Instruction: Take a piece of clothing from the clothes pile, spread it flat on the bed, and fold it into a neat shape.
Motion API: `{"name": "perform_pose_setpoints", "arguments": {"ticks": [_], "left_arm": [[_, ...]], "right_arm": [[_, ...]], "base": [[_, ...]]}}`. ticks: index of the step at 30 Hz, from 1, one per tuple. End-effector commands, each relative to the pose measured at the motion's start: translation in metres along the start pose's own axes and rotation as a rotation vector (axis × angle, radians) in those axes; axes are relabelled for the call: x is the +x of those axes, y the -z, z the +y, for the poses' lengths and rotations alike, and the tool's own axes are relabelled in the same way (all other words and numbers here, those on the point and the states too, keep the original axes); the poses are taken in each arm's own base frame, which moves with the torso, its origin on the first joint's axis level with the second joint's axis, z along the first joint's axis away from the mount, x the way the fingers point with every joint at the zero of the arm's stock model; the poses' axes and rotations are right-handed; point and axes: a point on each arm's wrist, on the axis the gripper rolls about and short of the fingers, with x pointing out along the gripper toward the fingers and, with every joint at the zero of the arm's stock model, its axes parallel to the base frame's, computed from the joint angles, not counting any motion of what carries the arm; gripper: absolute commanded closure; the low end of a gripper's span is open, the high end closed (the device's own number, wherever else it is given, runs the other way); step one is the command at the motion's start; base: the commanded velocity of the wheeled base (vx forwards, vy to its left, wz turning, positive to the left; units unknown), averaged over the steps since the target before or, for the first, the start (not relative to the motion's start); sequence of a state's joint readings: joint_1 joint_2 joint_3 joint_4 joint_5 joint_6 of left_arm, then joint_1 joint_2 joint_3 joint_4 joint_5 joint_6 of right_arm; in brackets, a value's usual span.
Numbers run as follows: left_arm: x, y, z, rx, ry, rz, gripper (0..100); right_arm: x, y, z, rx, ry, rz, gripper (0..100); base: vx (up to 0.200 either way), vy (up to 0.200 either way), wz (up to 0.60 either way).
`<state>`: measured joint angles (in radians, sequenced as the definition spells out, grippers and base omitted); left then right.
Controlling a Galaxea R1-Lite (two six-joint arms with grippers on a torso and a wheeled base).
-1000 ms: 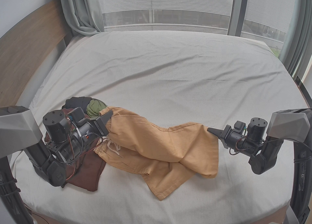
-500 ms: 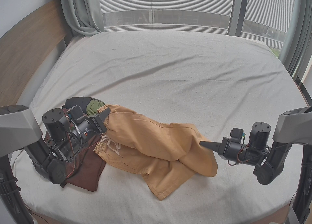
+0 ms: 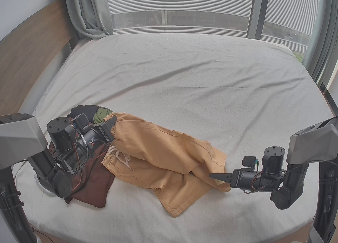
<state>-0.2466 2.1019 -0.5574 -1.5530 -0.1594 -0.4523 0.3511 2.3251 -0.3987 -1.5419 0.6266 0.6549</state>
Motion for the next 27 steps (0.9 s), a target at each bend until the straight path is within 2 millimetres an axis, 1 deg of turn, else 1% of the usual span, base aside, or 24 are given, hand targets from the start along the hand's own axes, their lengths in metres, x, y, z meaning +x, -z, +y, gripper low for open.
{"name": "perform_pose_setpoints", "arguments": {"ticks": [1,3,6,7,8,15,20,25,26,27], "left_arm": [[-0.001,0.001,0.001,-0.001,-0.003,0.003,100],[-0.001,0.001,0.0,-0.001,-0.001,0.004,100],[-0.001,0.002,0.0,-0.001,-0.001,0.007,100],[-0.001,0.002,0.0,-0.001,-0.001,0.007,100],[-0.001,0.002,-0.001,-0.001,0.0,0.008,100],[-0.001,0.002,-0.001,-0.001,0.002,0.007,100],[-0.002,0.001,-0.002,-0.001,0.004,0.006,100],[-0.002,0.001,-0.002,-0.001,0.004,0.004,100],[-0.002,0.0,-0.002,0.0,0.004,0.003,100],[-0.002,0.0,-0.002,0.0,0.005,0.002,100]], "right_arm": [[0.005,0.004,-0.009,0.016,0.015,0.012,0],[0.006,0.0,-0.009,0.01,0.014,-0.004,0],[0.008,-0.011,-0.012,0.001,0.01,-0.045,0],[0.008,-0.011,-0.013,0.0,0.01,-0.048,0],[0.007,-0.018,-0.015,-0.003,0.01,-0.071,0],[0.004,-0.035,-0.024,0.018,0.014,-0.136,0],[0.005,-0.042,-0.031,0.071,0.012,-0.162,0],[0.007,-0.041,-0.031,0.077,0.012,-0.157,0],[0.007,-0.041,-0.03,0.076,0.011,-0.156,100],[0.006,-0.041,-0.03,0.077,0.012,-0.157,100]], "base": [[0.0,0.0,0.0],[0.0,0.0,0.0],[0.0,0.0,0.0],[0.0,0.0,0.0],[0.0,0.0,0.0],[0.0,0.0,0.0],[0.0,0.0,0.0],[0.0,0.0,0.0],[0.0,0.0,0.0],[0.0,0.0,0.0]]}}
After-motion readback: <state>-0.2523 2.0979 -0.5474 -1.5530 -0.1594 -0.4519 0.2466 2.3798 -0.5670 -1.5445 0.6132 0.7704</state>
